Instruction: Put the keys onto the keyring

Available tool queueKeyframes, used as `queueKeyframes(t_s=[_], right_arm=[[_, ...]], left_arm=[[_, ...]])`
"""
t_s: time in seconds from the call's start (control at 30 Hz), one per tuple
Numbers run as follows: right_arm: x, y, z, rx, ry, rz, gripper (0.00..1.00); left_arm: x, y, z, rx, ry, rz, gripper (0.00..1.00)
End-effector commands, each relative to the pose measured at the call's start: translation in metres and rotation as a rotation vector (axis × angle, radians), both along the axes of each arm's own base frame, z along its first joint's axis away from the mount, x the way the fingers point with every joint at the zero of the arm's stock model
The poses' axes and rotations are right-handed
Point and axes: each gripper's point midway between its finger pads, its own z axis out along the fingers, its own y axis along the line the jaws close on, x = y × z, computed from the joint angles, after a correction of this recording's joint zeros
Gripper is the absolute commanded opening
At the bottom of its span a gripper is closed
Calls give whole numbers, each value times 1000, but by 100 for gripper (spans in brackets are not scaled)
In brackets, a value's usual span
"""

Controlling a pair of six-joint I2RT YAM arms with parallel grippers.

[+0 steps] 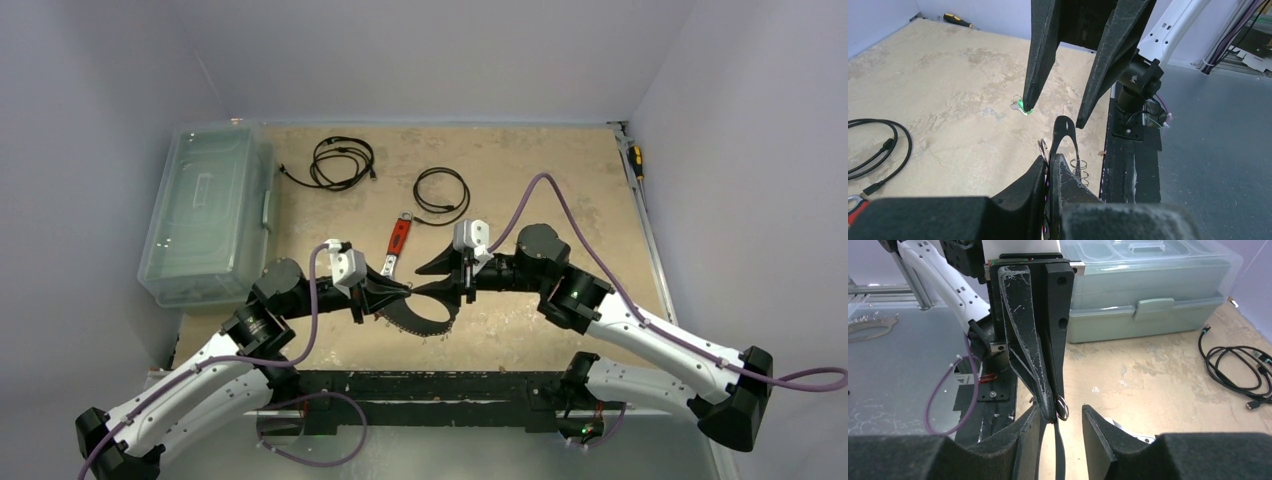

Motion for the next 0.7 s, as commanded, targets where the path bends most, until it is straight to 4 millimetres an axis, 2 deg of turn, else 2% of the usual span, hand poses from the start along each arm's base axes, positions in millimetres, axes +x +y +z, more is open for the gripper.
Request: queueKeyframes(t_s=[0.0,0.37,0.43,0.57,0.67], right_arm=[[0,-3,20,30,-37,-14,40],[1,-3,16,25,-7,-23,37],[0,-2,13,21,2,-17,39],[-6,2,3,-13,27,32,48],[-9,4,-1,-35,38,56,48]], left_arm=[[2,0,31,-57,-77,7,0],[-1,1,33,-65,-79,-2,0],[-2,1,34,-67,-80,-10,0],[-4,1,35,-74,-83,-16,0],[-6,2,35,-76,-86,-19,0]])
